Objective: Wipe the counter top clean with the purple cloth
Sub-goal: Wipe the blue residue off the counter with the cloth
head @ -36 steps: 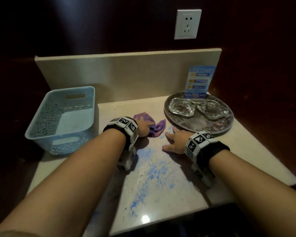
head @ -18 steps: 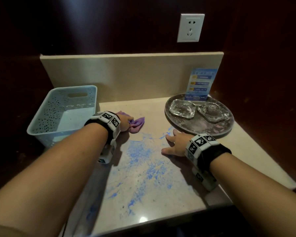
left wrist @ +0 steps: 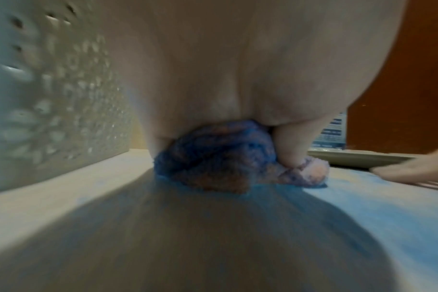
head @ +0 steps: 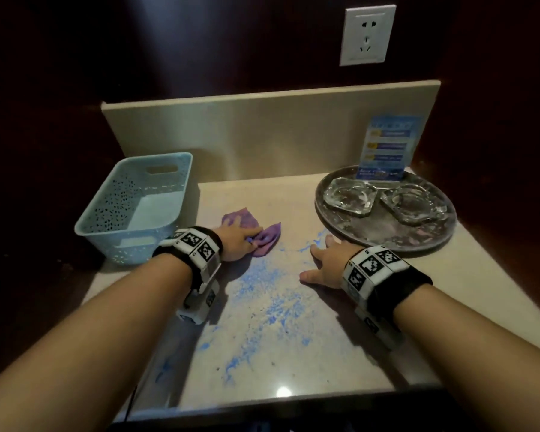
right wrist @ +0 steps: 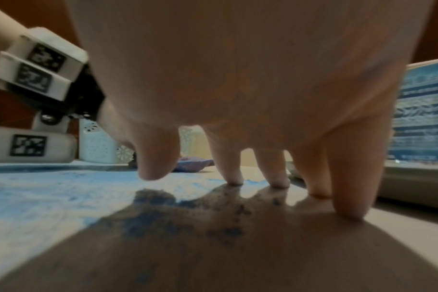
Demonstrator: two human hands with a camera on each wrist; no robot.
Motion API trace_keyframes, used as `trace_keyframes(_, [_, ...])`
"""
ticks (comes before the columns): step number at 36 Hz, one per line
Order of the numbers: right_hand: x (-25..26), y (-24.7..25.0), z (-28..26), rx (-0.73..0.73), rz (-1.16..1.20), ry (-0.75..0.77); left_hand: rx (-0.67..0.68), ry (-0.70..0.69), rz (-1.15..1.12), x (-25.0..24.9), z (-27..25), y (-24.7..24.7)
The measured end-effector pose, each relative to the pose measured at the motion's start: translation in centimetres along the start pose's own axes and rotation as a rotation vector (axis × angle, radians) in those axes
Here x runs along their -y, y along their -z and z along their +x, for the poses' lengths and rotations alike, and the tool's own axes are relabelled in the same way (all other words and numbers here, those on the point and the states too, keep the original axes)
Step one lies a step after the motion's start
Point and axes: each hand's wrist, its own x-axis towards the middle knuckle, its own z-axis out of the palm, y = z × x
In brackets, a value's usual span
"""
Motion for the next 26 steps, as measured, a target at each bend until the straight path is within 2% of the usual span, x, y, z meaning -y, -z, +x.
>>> trace_keyframes(3, [-0.4, -0.2, 0.0, -0.018, -0.005, 0.013, 0.040, -0.055, -0.043, 0.2, -1.1, -0.6])
trace_keyframes(5, [-0.7, -0.4, -0.1, -0.027, -0.011, 0.018, 0.018, -0.087, -0.107, 0.2, -1.9, -0.5])
trace_keyframes(8, [-0.7, -0.6, 0.1, -0.043, -0.014, 0.023, -0.123, -0.093, -0.153, 0.6, -2.5, -0.3])
trace_keyframes(11, [-0.7, -0.6, 0.3, -0.044, -0.010, 0.029, -0.330, -0.008, -0.028, 0.9, -2.6, 0.1])
trace_keyframes(13, [-0.7, -0.6, 0.3, -0.043, -0.013, 0.034, -0.381, 0.043, 0.009, 0.6, -2.6, 0.5])
trace_keyframes(16, [-0.8, -0.6, 0.4, -0.040, -0.023, 0.042, -0.325, 0.048, -0.043, 0.0, -2.0, 0.5])
trace_keyframes(21, [-0.9, -0.6, 0.7, -0.033, -0.035, 0.060, 0.008, 0.090, -0.084, -1.6, -0.7, -0.7])
trace_keyframes(26, [-1.0, -0.5, 0.4, -0.016, -0.043, 0.059, 0.060, 0.162, -0.039, -1.4, 0.3, -0.5])
